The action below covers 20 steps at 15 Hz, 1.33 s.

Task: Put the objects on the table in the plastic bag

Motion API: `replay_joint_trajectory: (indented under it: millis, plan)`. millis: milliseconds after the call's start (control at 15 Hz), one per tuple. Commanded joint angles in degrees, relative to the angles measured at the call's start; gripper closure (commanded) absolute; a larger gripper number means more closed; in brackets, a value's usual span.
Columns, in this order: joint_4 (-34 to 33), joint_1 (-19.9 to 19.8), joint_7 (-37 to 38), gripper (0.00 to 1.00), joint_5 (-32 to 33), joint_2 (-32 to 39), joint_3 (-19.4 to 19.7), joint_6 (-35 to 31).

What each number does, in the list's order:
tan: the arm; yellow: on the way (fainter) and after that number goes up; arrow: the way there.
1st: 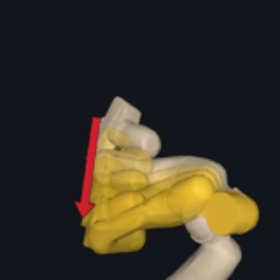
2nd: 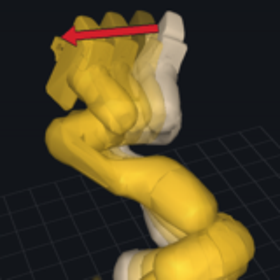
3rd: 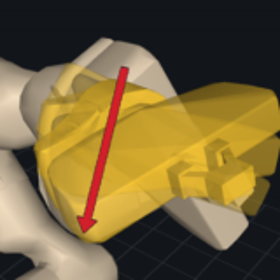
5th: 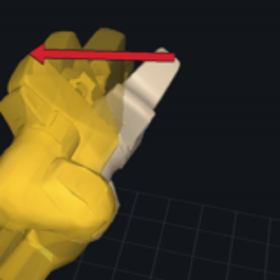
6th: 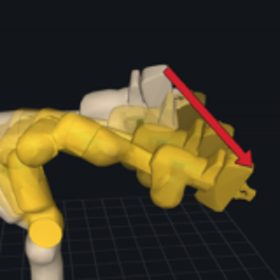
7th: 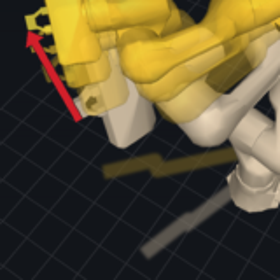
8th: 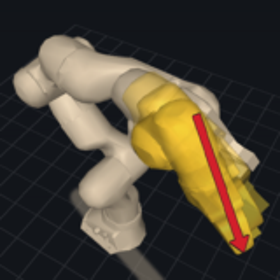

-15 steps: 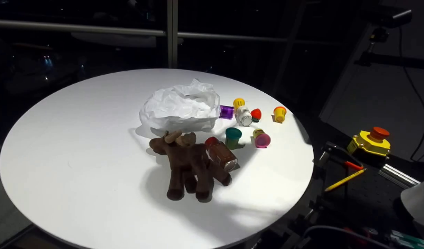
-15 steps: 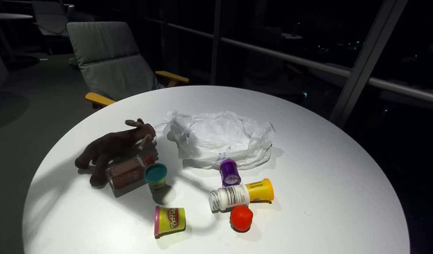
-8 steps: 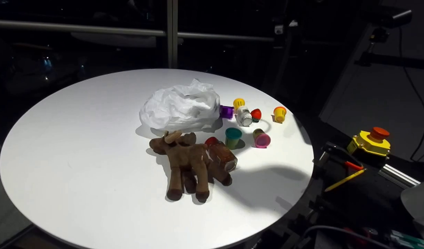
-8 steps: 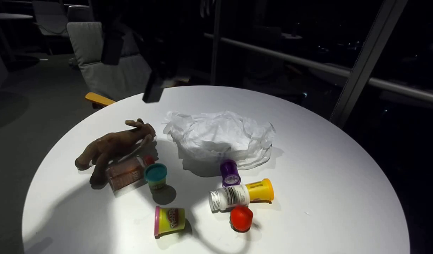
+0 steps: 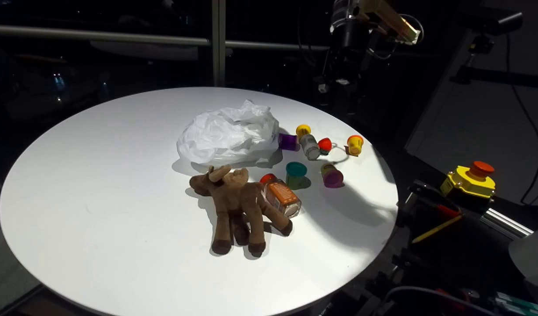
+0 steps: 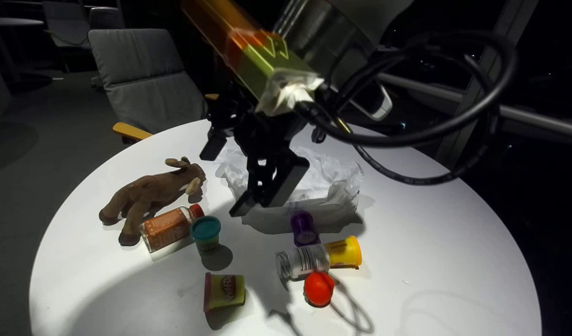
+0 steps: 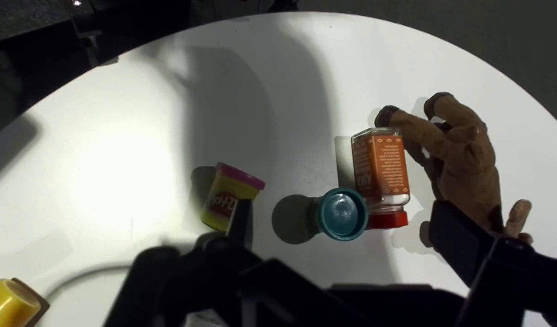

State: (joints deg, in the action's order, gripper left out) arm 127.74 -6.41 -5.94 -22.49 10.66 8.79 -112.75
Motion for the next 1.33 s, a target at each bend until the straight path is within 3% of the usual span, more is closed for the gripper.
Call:
replay_joint_trajectory:
  millis: [0, 200, 267, 1267]
  plan:
    - [-6.8, -1.7, 5.4, 0.00, 0.0, 6.9, -0.4, 2.6]
    - [-9.8, -2.3, 9.8, 0.00, 0.8, 10.1, -0.4, 2.9]
    - [-6.1, -2.4, 6.8, 0.00, 0.3, 8.1, -0.9, 0.3]
    - [-6.4, -2.5, 7.0, 0.00, 0.4, 9.1, -1.0, 0.2]
